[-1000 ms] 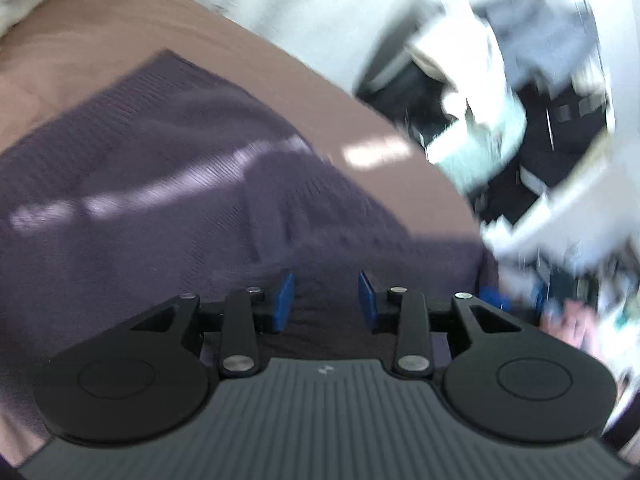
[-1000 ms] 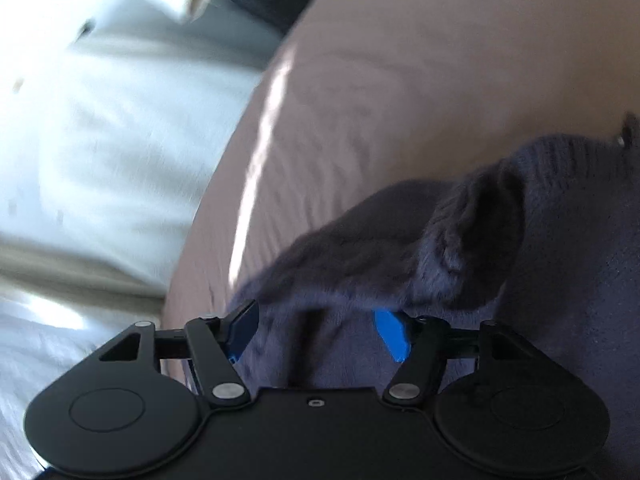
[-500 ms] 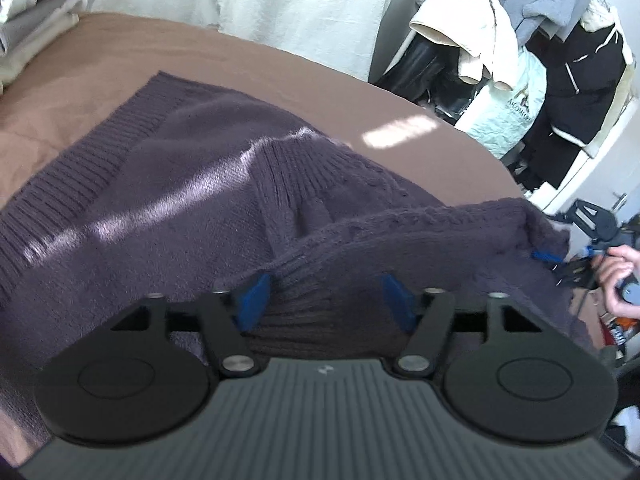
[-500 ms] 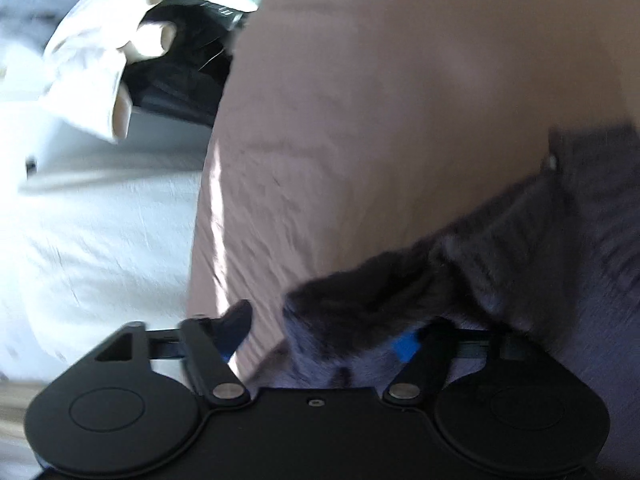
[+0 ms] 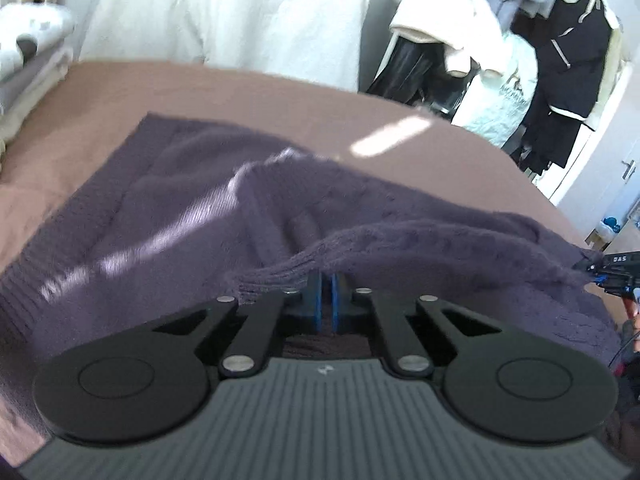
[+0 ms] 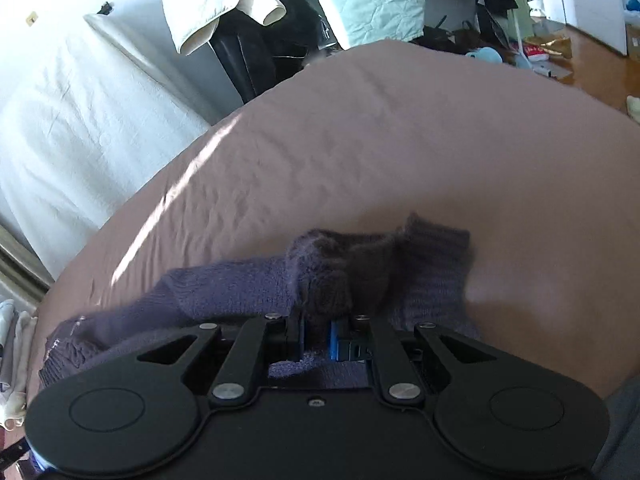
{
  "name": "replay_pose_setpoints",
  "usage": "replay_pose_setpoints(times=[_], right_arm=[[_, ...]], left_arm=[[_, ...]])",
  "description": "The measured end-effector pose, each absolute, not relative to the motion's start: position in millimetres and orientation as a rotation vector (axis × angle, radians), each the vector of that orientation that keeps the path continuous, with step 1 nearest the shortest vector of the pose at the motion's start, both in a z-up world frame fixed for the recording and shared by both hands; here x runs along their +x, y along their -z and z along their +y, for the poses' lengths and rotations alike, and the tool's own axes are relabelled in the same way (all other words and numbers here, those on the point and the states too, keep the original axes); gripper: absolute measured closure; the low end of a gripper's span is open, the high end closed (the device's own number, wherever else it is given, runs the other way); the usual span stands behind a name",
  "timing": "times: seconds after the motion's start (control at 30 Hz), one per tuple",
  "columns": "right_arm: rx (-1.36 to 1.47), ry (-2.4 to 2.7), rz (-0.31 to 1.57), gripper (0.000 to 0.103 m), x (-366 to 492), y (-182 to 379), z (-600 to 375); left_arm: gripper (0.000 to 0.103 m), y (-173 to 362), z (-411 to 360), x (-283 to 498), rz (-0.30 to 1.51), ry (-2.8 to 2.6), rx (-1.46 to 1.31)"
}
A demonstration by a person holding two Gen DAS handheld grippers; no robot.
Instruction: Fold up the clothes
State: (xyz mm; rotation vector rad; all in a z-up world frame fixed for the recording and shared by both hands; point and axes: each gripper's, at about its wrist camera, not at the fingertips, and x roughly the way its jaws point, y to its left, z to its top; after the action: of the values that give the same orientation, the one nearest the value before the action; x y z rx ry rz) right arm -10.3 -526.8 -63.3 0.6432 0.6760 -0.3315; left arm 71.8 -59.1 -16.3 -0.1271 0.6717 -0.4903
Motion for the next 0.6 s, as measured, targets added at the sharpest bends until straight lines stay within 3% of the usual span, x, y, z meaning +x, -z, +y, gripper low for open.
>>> replay_pose_setpoints(times=[0.2,0.43,0.5,0.57,0.6], right_arm=[[0.552,0.345,0.679,0.087,-1.3,63.1,-511.4],[0.256,0.507,0.704,0.079,2.0,46.6,-474.1],[0.170,0.552,0.710,0.071,2.9,41.9,-463.5],[0.084,0.596,0.714,0.052,3.9,37.2,-452.8],[0.041,0.618,0.715,0.051,4.4,34.9,-447.5]], left_arm=[[0.103,-38.5,-36.7,41.0,0.344,0.411,-0.119],[0.101,11.1,-12.2,74.3,0.730,0.453,-0.385],[0.101,26.6,-13.6,83.4,0.808,0.451,-0.433],[0.097,31.2,-20.0,86.2,0.832,0.441,-0.392],[0.095,32.0,-22.9,85.5,0.837,0.439,-0.369]])
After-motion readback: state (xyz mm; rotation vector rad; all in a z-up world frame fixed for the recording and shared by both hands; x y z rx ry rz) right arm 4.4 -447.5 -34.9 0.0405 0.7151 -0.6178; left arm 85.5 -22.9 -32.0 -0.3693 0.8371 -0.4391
